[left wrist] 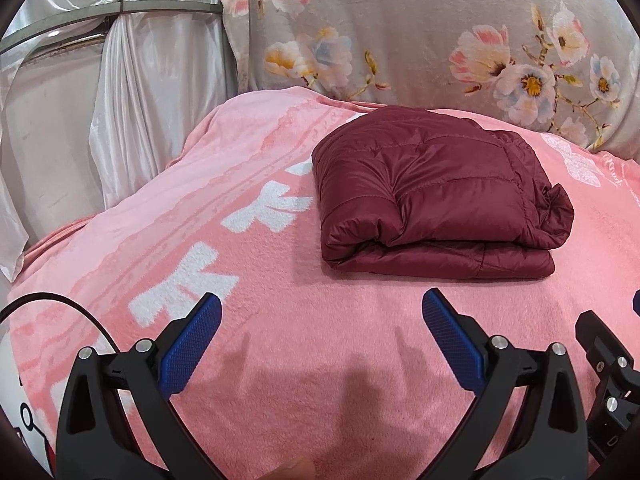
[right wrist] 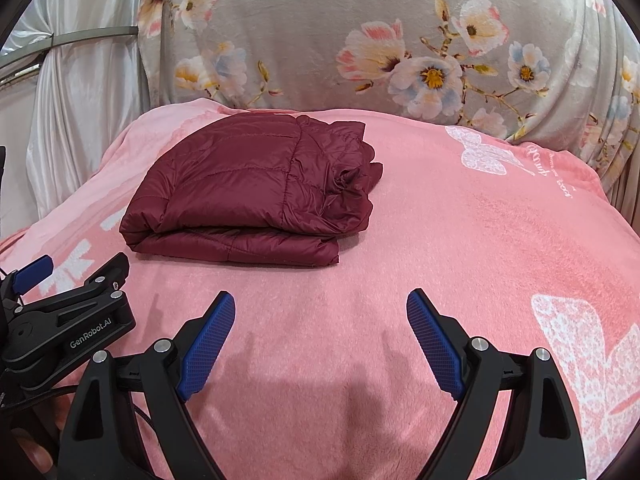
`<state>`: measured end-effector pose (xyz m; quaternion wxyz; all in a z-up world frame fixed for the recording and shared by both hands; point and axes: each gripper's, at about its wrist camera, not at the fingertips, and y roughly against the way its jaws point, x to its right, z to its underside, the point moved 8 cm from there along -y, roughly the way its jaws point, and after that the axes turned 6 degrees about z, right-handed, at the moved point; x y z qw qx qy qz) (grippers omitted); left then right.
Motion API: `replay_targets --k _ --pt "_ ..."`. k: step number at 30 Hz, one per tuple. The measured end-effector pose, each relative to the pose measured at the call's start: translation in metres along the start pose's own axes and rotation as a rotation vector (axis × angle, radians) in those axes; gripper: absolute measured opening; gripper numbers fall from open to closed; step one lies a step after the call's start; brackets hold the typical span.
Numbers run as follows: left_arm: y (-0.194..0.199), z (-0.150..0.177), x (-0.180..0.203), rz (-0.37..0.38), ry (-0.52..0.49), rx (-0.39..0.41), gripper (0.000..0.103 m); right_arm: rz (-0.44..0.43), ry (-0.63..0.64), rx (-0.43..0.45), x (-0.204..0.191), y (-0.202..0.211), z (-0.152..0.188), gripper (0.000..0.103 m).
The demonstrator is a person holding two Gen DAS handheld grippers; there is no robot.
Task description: Fold large clothes
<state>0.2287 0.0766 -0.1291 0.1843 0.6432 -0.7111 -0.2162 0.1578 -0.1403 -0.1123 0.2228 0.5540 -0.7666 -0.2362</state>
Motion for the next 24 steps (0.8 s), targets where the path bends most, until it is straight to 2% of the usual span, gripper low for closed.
replay_targets --k 24 --pt "0.0026 -0.0026 0.001 -0.001 -0.012 0.008 0.098 0.01 0.02 0.006 -0.0002 0.0004 -0.0008 0.086"
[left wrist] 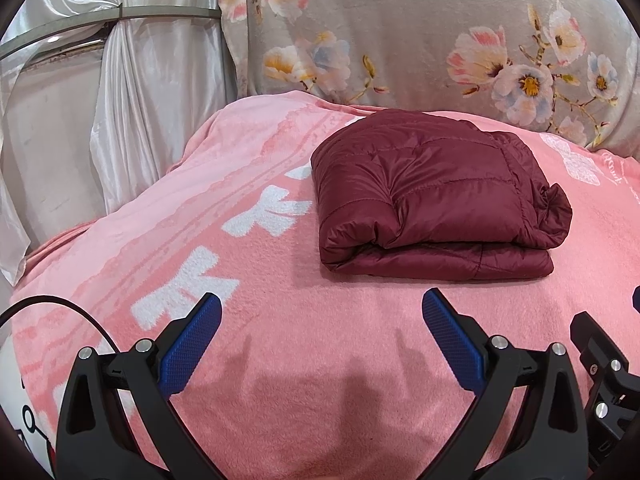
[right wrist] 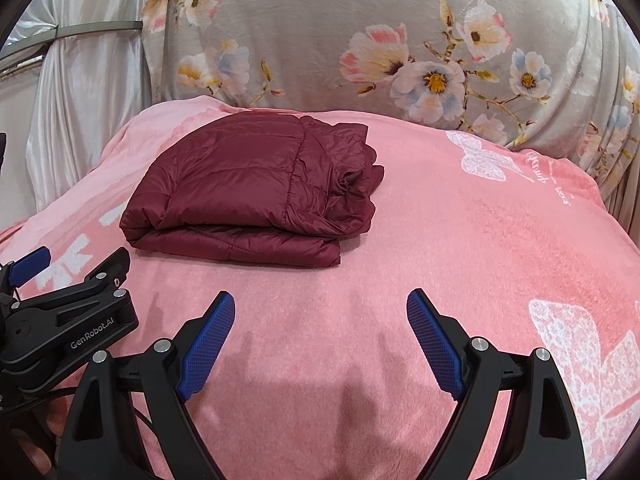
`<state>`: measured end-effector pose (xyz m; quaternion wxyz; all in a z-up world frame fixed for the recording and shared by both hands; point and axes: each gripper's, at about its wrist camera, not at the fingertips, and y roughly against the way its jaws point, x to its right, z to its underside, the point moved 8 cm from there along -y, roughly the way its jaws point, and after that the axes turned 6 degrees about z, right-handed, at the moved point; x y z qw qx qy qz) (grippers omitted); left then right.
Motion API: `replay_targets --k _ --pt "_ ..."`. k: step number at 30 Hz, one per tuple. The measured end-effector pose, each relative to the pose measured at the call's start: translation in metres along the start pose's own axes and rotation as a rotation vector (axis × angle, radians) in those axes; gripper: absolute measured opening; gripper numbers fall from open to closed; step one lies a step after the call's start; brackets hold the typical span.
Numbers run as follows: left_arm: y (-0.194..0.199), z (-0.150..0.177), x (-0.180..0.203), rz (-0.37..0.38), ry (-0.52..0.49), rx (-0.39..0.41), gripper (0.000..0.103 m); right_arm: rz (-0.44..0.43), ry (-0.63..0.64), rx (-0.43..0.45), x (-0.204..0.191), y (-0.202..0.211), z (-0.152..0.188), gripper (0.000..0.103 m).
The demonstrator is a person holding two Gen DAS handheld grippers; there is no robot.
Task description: Fold large clothes
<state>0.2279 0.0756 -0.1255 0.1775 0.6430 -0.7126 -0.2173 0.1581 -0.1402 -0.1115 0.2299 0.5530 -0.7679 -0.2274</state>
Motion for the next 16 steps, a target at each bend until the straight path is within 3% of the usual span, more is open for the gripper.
replay_targets --k 16 --pt "0.0002 -0.0009 0.0082 -0.004 -0.04 0.008 0.098 0.0 0.013 -0.001 -0.0003 -0.0012 0.0011 0.086"
